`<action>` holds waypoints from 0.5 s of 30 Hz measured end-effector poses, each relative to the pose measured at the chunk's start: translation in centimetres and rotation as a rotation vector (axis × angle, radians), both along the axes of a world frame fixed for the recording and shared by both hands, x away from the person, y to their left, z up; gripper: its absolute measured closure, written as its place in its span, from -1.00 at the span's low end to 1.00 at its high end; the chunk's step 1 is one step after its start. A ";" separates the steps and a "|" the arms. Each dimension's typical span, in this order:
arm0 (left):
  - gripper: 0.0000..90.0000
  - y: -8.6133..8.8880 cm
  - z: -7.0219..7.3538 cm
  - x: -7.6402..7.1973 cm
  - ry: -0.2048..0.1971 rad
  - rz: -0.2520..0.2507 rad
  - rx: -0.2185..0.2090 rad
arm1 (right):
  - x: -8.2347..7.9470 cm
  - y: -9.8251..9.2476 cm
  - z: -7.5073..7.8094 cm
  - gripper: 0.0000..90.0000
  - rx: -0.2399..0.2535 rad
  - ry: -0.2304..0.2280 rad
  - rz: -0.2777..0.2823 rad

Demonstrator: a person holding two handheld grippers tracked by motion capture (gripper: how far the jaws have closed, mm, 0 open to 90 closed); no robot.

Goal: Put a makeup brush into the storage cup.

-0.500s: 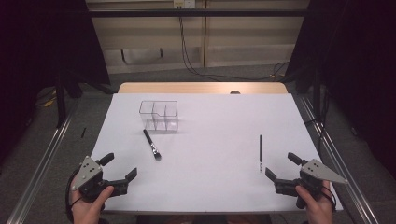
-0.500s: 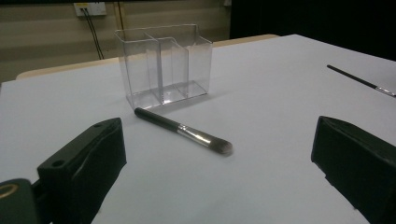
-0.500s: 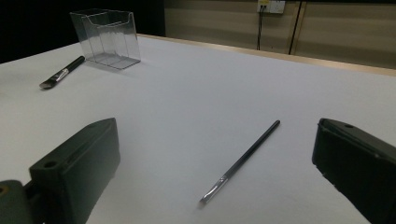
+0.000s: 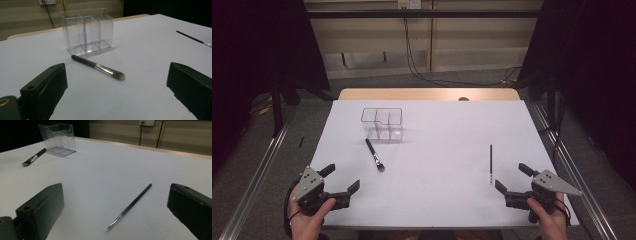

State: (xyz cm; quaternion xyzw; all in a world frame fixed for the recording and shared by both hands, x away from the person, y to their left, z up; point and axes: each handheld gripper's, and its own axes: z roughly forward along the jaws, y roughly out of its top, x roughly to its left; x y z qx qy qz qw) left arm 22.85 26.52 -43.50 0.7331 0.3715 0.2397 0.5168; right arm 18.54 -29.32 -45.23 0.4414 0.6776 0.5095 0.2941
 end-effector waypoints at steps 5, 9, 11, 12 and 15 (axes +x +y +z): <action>-0.93 -0.1 0.0 0.2 0.007 -0.005 0.002 | 0.0 0.2 0.1 -0.98 -0.001 0.001 0.001; -0.92 -0.3 0.0 0.4 0.017 -0.003 0.019 | -0.2 0.5 0.1 -0.98 -0.014 -0.002 0.007; -0.91 -0.4 0.0 0.7 0.028 -0.002 0.016 | -0.2 0.6 0.2 -0.98 -0.019 -0.003 0.010; -0.91 -0.4 0.0 0.8 0.031 0.000 0.014 | -0.1 0.6 0.2 -0.98 -0.020 -0.002 0.009; -0.91 -0.6 -0.1 1.4 0.046 0.012 0.021 | 0.0 0.6 0.1 -0.98 -0.020 -0.001 0.013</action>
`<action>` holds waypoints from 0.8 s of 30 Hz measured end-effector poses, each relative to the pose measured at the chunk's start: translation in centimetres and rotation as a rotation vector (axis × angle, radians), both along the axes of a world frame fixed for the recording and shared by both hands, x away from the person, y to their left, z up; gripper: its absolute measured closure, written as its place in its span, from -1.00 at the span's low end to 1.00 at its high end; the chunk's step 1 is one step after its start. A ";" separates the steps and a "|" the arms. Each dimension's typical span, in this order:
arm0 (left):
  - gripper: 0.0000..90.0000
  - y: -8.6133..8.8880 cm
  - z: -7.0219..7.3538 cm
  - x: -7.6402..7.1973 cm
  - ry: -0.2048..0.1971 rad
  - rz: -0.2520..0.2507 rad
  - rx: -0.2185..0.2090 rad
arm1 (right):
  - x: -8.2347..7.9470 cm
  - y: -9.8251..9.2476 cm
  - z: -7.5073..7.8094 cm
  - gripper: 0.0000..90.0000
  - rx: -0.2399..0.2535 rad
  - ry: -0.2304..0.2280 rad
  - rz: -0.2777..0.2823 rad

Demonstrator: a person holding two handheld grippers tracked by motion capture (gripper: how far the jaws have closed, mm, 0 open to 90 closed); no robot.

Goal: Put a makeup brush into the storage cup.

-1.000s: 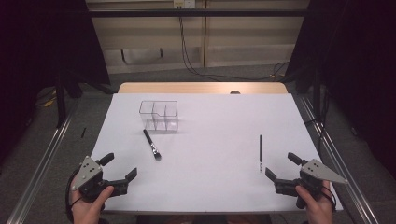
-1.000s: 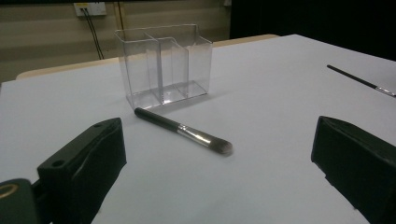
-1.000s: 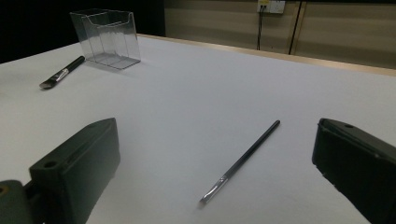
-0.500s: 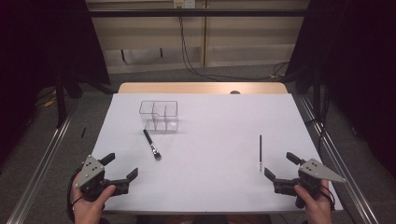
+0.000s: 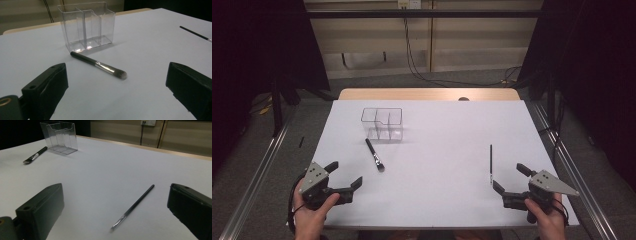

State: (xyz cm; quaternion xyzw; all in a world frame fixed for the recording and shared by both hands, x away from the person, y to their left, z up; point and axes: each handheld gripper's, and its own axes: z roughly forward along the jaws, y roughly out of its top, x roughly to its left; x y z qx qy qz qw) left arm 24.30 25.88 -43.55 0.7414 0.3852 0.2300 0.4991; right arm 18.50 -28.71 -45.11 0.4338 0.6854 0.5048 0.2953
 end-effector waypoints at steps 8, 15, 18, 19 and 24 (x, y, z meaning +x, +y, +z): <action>-0.91 -0.9 0.3 1.2 -0.005 0.006 0.006 | 0.0 0.0 0.0 -0.98 0.003 0.004 -0.001; -0.91 -1.6 0.5 2.6 -0.003 -0.002 0.030 | 0.1 0.1 0.0 -0.98 0.003 0.002 0.000; -0.91 -1.8 0.7 3.2 -0.002 0.000 0.035 | 0.1 0.1 0.0 -0.98 0.003 0.004 -0.002; -0.91 -1.9 0.7 3.4 -0.002 0.002 0.029 | 0.1 0.0 0.0 -0.98 0.003 0.003 -0.002; -0.91 -2.1 0.9 4.4 -0.016 0.020 0.040 | 0.1 0.1 0.0 -0.98 -0.002 0.005 0.002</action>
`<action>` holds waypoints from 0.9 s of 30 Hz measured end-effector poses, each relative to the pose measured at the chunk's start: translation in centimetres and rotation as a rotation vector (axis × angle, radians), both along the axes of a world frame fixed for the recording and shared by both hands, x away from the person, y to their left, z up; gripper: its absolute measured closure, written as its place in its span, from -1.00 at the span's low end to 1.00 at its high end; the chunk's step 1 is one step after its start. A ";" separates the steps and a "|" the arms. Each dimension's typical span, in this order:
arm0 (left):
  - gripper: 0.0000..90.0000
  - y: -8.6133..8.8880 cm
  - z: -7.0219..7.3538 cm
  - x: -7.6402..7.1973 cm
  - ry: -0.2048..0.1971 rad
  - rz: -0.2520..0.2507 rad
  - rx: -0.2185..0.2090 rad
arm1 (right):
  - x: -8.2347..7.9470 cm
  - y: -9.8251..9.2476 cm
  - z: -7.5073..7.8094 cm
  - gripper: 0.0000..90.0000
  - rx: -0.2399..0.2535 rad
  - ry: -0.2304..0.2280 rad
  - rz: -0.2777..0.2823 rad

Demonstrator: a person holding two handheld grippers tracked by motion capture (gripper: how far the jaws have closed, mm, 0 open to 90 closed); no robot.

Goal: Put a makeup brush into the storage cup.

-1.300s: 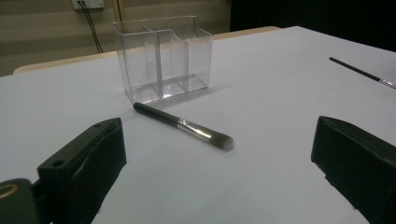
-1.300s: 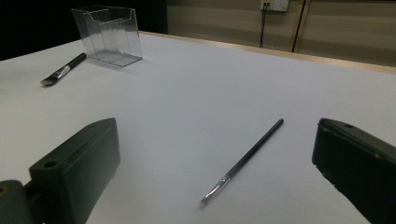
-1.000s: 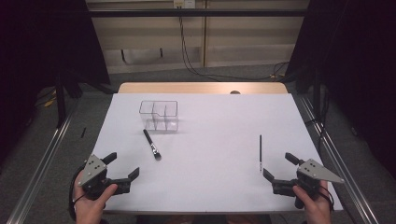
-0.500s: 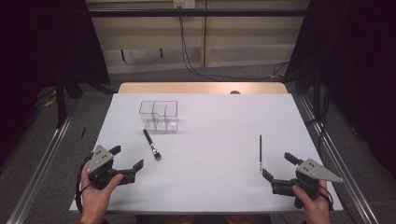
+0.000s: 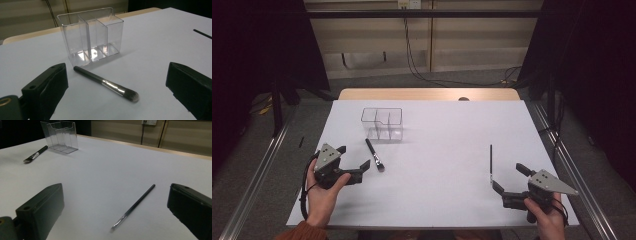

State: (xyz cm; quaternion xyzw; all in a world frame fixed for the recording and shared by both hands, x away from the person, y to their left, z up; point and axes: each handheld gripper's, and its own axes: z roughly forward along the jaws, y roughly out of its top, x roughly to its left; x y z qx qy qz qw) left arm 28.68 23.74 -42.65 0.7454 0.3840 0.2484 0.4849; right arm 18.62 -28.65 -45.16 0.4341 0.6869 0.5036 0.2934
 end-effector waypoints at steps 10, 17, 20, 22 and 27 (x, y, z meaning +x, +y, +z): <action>-0.91 -0.1 0.1 1.9 -0.007 0.030 -0.003 | 0.0 0.0 0.0 -0.98 -0.006 0.002 0.001; -0.91 -0.8 0.4 3.3 -0.013 0.027 -0.009 | 0.0 0.0 0.0 -0.98 -0.007 0.002 0.002; -0.91 -1.0 0.4 3.8 -0.007 0.030 -0.009 | -0.1 0.0 0.0 -0.98 -0.008 0.001 0.000; -0.91 -1.0 0.2 4.3 0.003 0.015 -0.001 | -0.1 0.0 0.0 -0.98 -0.007 0.002 0.001; -0.94 -1.1 0.1 5.2 0.005 0.029 0.007 | -0.1 0.0 0.0 -0.98 -0.010 0.004 0.002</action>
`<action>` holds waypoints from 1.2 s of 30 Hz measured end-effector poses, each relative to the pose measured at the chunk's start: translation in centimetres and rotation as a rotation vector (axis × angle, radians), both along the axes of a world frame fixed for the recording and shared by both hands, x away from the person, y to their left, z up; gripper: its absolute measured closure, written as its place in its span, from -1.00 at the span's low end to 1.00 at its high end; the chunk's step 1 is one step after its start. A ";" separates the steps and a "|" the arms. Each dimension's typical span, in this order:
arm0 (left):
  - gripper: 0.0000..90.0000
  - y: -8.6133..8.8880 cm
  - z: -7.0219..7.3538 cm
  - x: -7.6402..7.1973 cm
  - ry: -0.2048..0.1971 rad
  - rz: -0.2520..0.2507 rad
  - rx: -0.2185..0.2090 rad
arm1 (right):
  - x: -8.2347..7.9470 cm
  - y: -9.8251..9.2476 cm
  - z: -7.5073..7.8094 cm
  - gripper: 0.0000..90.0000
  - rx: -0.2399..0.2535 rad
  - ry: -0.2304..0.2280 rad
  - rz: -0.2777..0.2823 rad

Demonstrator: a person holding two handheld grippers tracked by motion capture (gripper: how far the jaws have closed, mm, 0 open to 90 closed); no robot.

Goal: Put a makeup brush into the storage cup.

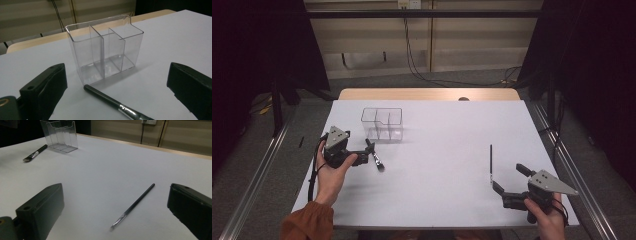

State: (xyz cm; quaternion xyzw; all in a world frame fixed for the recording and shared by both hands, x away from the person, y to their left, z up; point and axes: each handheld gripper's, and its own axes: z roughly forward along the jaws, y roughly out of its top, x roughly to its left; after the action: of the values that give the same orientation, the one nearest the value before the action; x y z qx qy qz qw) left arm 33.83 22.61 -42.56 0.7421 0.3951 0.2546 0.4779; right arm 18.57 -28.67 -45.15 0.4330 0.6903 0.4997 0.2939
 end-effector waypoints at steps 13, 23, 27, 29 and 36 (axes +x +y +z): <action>-0.94 0.1 0.0 0.7 0.054 0.006 0.014 | 0.0 0.0 -0.1 -0.98 0.002 0.007 -0.003; -0.89 -0.5 0.3 1.7 0.200 0.015 0.067 | 0.1 0.0 -0.1 -0.99 0.002 0.014 0.003; -0.89 -0.8 0.6 2.2 0.285 0.026 0.104 | 0.1 0.1 -0.1 -0.99 -0.001 0.019 0.011; -0.88 -1.0 0.7 2.4 0.318 0.043 0.123 | 0.1 0.1 -0.1 -0.99 -0.002 0.019 0.011; -0.87 -1.7 0.8 3.4 0.427 0.057 0.195 | 0.1 0.1 -0.2 -0.99 -0.004 0.028 0.022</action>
State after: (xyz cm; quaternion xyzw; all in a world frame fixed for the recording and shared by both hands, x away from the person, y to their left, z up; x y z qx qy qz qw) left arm 37.21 20.88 -41.79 0.8101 0.4817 0.1424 0.3023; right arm 18.69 -28.53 -45.34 0.4318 0.6998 0.4956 0.2796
